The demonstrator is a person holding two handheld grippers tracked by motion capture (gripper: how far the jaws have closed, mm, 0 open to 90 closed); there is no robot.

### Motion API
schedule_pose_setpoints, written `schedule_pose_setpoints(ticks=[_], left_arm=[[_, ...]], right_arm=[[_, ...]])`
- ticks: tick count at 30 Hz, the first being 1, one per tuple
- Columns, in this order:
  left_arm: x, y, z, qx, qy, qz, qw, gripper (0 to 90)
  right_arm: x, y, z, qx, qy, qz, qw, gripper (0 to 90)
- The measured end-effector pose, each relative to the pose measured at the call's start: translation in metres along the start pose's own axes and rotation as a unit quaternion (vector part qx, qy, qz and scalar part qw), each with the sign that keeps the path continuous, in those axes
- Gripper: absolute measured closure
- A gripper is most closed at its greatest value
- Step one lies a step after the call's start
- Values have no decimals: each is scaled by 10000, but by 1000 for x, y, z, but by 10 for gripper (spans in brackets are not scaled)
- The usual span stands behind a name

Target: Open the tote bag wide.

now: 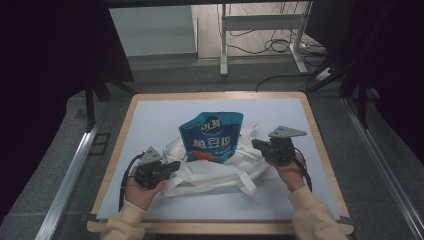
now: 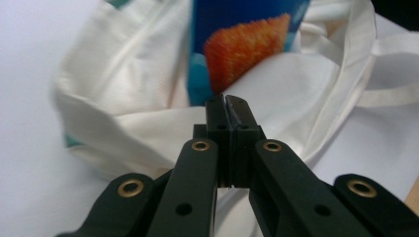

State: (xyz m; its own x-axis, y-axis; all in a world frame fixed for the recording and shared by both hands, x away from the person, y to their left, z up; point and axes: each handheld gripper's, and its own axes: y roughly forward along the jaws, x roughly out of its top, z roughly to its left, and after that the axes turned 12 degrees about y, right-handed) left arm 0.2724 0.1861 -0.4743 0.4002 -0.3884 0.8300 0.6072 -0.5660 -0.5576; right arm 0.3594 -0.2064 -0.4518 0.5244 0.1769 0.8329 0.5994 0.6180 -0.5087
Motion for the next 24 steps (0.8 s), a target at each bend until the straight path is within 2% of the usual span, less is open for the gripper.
schedule_pose_setpoints(ticks=[4, 8, 10, 12, 15, 18, 21, 24], left_arm=[[-5, -7, 11, 140, -160, -62, 9998, 899], [-13, -17, 22, 348, -399, -160, 9985, 876], [-20, -21, 29, 457, -534, -179, 9974, 829], [-26, -21, 34, 499, -627, -129, 9967, 738], [-39, -19, 42, 593, -792, -11, 9951, 639], [-45, -18, 49, 678, -861, 70, 9940, 569], [-48, -16, 53, 766, -840, 148, 9934, 522], [-50, -14, 53, 755, -793, 220, 9937, 494]], right_arm=[[-7, -22, -4, 73, -44, -139, 9999, 876], [-21, -43, -14, 28, -13, -193, 9998, 826], [-29, -52, -20, 18, -21, -217, 9998, 739], [-36, -59, -27, -10, -11, -196, 9998, 658], [-47, -65, -37, -116, 92, -193, 9997, 567], [-54, -67, -46, -229, 227, -195, 9993, 532], [-58, -66, -53, -318, 269, -181, 9990, 502], [-61, -62, -60, -409, 369, -121, 9984, 486]])
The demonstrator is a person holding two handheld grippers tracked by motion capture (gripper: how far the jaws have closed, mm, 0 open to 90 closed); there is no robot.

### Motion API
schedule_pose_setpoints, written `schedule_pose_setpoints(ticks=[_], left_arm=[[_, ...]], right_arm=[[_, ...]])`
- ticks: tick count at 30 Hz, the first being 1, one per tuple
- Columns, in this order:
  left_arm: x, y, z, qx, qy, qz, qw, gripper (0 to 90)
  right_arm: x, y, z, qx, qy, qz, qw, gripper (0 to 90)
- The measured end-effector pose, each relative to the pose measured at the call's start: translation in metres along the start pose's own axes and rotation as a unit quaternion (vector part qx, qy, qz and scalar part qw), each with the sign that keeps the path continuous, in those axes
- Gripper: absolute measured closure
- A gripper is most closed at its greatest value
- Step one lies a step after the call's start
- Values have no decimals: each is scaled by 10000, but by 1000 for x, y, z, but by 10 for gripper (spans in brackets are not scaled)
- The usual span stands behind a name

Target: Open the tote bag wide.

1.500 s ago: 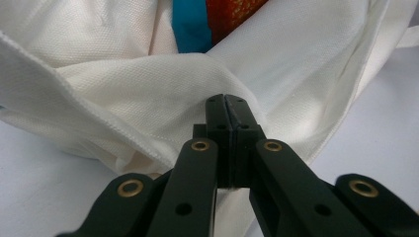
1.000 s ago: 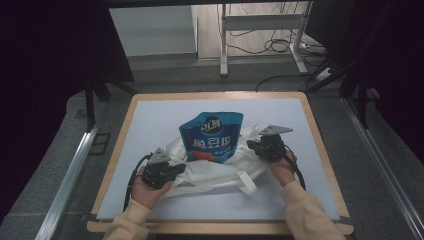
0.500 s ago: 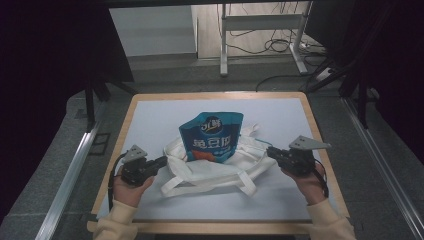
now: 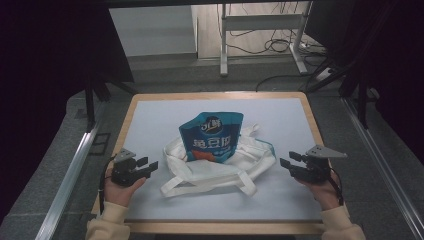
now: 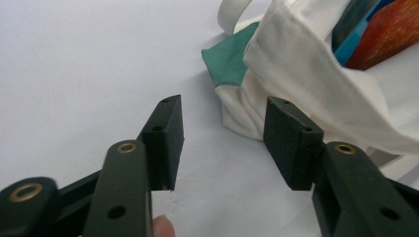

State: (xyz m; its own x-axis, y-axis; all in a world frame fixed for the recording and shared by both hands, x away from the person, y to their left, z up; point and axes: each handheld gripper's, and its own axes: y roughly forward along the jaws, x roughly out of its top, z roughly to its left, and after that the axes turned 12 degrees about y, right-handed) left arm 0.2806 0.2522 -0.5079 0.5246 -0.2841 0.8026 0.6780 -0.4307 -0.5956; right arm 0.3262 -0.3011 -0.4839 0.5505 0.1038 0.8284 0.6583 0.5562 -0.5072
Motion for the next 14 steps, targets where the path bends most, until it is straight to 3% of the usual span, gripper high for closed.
schedule_pose_setpoints(ticks=[8, 14], left_arm=[[-1, 7, -3, 15, 124, 132, 9998, 423], [-4, 20, -4, 27, 311, 350, 9989, 343]], right_arm=[[-4, 1, -3, -15, 54, 1, 10000, 457], [-13, 12, -1, -219, -59, 267, 9994, 391]])
